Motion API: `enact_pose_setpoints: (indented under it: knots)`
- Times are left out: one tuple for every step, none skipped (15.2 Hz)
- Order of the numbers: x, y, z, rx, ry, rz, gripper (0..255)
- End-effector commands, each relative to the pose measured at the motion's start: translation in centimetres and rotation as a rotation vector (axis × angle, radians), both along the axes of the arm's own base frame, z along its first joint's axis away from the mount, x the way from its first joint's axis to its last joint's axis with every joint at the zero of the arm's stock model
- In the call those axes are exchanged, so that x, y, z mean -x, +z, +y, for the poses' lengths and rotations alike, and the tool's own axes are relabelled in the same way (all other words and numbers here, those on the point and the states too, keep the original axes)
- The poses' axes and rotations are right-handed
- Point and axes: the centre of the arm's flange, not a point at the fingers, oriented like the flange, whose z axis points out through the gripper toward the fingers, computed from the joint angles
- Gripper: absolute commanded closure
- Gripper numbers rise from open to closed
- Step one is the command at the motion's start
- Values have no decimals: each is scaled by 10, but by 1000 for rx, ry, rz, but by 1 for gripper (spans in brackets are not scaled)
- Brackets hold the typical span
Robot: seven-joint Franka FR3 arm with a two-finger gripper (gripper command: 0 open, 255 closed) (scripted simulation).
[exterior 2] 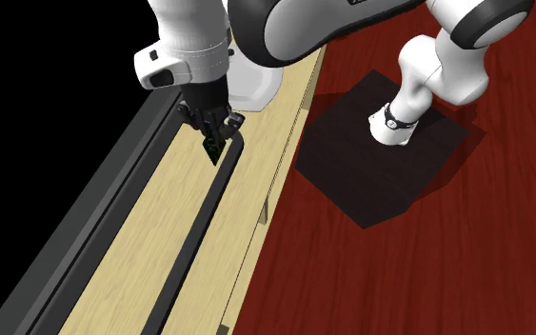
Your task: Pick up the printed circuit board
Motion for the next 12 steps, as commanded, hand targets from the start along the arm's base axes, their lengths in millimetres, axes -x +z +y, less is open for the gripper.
enact_pose_setpoints:
  knots:
    - [0, 10, -1, 0, 0, 0, 255]
    - [0, 15, -1, 0, 0, 0, 255]
    - [0, 20, -1, 0, 0, 0, 255]
    - [0, 26, -1, 0, 0, 0, 255]
    - [0, 31, -1, 0, 0, 0, 255]
    - [0, 36, -1, 0, 0, 0, 255]
    - [0, 42, -1, 0, 0, 0, 255]
    - [0, 47, -1, 0, 0, 0, 255]
    - [0, 52, -1, 0, 0, 0, 255]
    - [0, 57, -1, 0, 0, 0, 255]
    - [0, 58, -1, 0, 0, 0, 255]
    - [0, 58, -1, 0, 0, 0, 255]
